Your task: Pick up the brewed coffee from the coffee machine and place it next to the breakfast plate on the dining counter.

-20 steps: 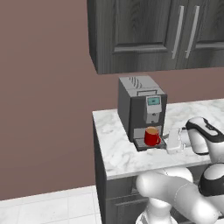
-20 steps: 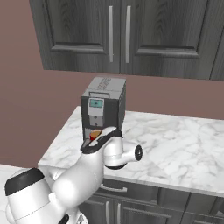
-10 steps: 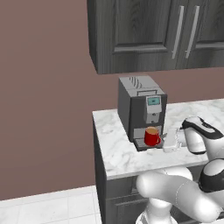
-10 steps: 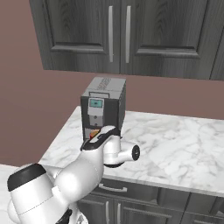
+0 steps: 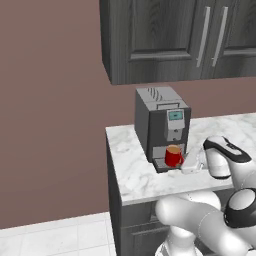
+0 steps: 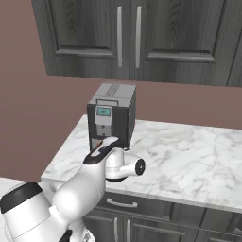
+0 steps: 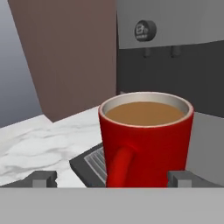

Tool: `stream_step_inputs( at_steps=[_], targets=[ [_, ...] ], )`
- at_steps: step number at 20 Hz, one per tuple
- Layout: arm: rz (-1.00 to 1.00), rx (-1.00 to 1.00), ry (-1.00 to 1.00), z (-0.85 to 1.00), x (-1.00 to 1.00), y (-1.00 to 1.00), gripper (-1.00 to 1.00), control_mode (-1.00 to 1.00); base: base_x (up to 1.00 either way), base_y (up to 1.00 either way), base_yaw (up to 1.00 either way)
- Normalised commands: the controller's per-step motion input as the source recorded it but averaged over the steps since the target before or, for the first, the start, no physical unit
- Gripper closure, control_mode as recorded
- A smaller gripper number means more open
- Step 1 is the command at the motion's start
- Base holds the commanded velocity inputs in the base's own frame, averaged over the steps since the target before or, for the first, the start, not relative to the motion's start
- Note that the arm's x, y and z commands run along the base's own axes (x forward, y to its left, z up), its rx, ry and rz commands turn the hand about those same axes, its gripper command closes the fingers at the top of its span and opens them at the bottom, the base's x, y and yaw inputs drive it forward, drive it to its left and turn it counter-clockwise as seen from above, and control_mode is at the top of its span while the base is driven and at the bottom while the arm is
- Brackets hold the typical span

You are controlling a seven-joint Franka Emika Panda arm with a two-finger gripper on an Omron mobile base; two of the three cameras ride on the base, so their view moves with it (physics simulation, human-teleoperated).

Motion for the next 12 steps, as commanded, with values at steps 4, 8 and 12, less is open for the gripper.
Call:
stream_step_inputs(
  at_steps=[4,8,12],
  targets=[
    [-0.07,0.00,0.00,-0.01,0.00,0.04,1.00,-1.00,0.00,0.00,0.00],
    [-0.04,0.00,0.00,0.00,0.00,0.00,1.00,-1.00,0.00,0.00,0.00],
    [0.00,0.00,0.00,0.00,0.00,-0.04,1.00,-1.00,0.00,0.00,0.00]
  ],
)
